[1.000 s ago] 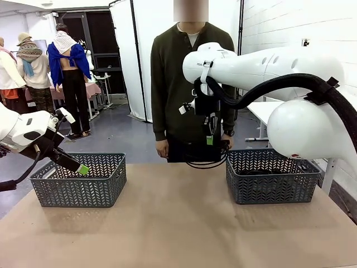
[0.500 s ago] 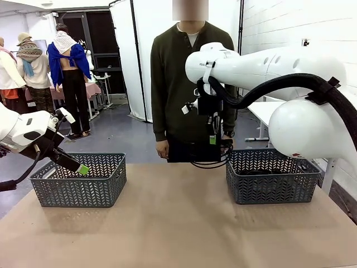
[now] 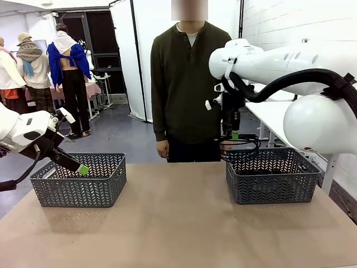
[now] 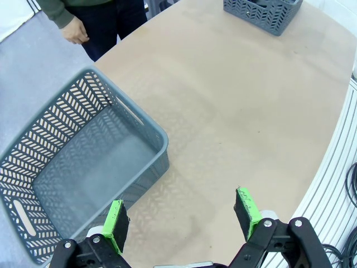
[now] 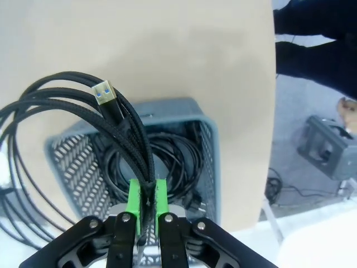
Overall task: Organize the cables according to human instructions.
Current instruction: Pick up a bundle of cables and place it in the basket indicated by the human.
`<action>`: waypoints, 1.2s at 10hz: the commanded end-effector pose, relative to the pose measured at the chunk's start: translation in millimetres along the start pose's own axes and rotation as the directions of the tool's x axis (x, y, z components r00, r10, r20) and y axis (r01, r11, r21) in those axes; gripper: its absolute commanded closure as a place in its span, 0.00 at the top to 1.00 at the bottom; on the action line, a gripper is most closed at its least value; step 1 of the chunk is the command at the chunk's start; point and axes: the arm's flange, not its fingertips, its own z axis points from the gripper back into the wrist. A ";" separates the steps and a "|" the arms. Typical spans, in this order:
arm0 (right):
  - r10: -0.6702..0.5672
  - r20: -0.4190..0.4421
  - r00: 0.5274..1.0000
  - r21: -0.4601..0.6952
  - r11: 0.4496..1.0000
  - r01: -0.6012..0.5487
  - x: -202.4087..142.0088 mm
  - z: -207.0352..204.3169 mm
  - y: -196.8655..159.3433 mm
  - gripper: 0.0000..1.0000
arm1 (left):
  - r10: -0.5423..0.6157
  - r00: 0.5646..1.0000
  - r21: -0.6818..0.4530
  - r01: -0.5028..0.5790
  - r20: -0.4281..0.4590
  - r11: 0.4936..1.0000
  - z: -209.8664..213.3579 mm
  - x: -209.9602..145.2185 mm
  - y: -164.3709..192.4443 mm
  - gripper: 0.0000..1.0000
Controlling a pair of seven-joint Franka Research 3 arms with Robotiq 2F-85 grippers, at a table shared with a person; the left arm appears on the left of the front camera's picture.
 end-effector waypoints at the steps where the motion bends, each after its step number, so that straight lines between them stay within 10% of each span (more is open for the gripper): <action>1: 0.055 -0.017 0.998 -0.048 0.997 -0.056 -29.7 -10.8 8.1 0.00 | 0.018 1.000 -0.008 -0.018 0.004 1.000 -0.6 -0.6 1.5 1.00; 12: 0.106 -0.052 0.993 -0.043 0.993 -0.109 -94.2 -56.2 -53.6 0.00 | 0.018 1.000 -0.008 -0.018 0.004 1.000 -0.6 -0.6 1.5 1.00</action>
